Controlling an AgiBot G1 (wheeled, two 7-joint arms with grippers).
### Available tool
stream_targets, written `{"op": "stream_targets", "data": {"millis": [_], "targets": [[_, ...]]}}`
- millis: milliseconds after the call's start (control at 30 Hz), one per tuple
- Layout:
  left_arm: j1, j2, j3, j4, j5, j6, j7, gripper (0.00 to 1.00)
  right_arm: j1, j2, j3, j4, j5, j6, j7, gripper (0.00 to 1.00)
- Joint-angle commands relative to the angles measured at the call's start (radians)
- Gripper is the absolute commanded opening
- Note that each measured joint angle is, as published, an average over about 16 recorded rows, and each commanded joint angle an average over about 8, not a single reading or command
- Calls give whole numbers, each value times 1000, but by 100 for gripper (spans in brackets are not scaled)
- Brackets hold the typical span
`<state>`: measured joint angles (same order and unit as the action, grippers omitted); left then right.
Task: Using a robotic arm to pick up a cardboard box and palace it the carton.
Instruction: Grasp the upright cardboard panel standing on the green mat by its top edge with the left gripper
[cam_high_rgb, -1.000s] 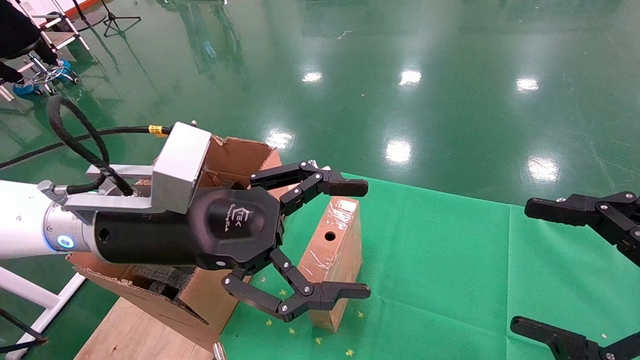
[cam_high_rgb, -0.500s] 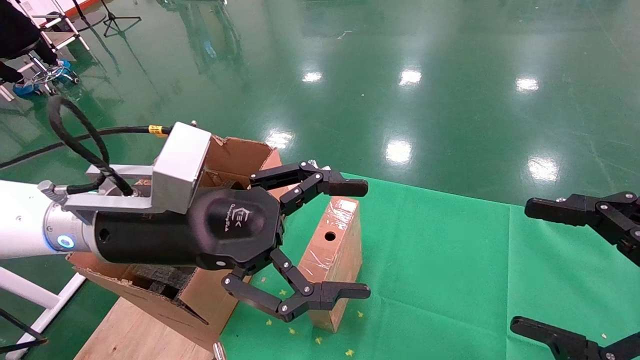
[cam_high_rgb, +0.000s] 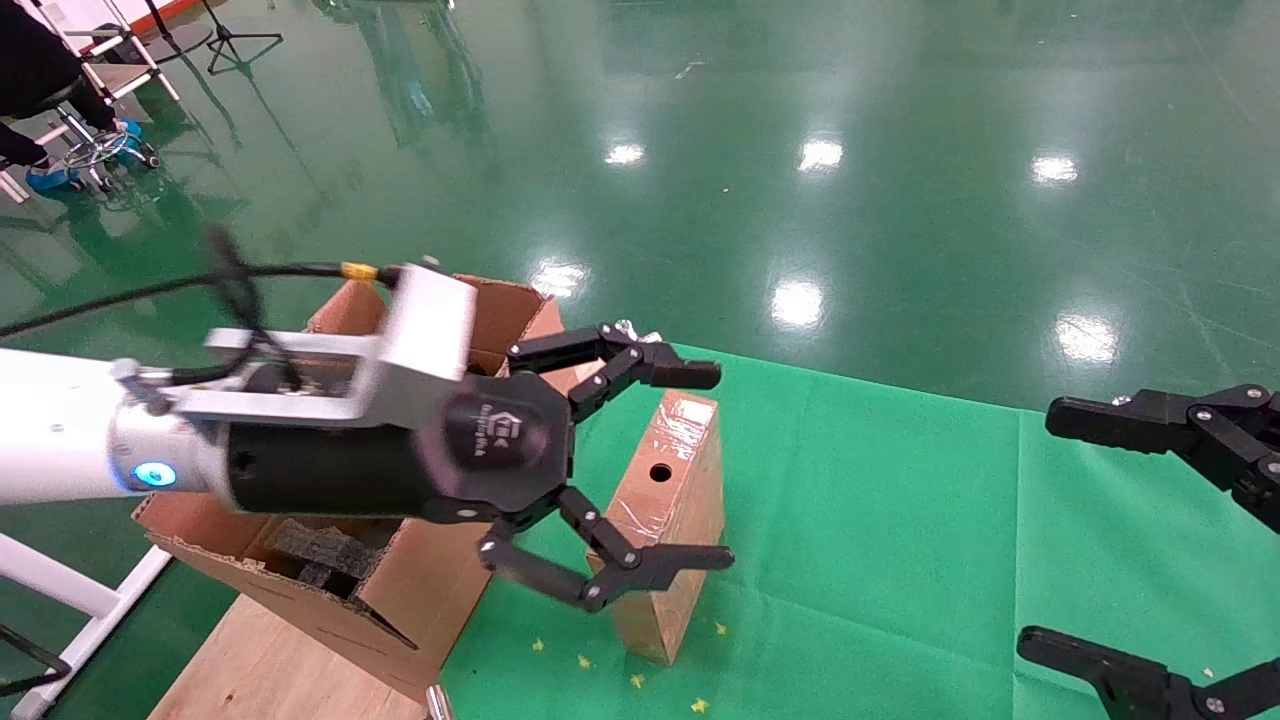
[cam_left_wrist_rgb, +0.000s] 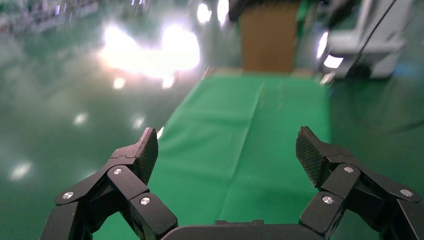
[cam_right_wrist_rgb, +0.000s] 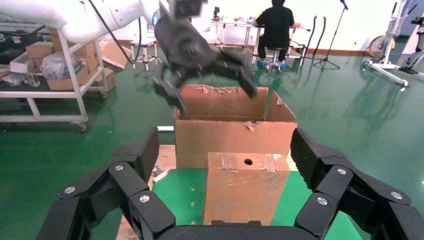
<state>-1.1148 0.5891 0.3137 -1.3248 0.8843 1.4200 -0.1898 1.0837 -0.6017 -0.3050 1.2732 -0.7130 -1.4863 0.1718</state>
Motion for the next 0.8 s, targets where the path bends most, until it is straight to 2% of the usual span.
{"op": "stream_targets", "data": {"millis": [33, 333, 533, 667, 800], "targets": [[-13, -4, 11, -13, 40, -22, -10, 100, 0, 0, 0, 0, 0, 0, 0, 0], [-31, -4, 24, -15, 69, -27, -10, 100, 0, 0, 0, 0, 0, 0, 0, 0], [-94, 13, 60, -27, 199, -63, -19, 100, 0, 0, 0, -1, 0, 0, 0, 0], [-171, 51, 115, -29, 312, -76, -110, 100, 0, 0, -1, -1, 0, 0, 0, 0], [-248, 93, 180, -23, 413, -58, -258, 100, 0, 0, -1, -1, 0, 0, -1, 0]]}}
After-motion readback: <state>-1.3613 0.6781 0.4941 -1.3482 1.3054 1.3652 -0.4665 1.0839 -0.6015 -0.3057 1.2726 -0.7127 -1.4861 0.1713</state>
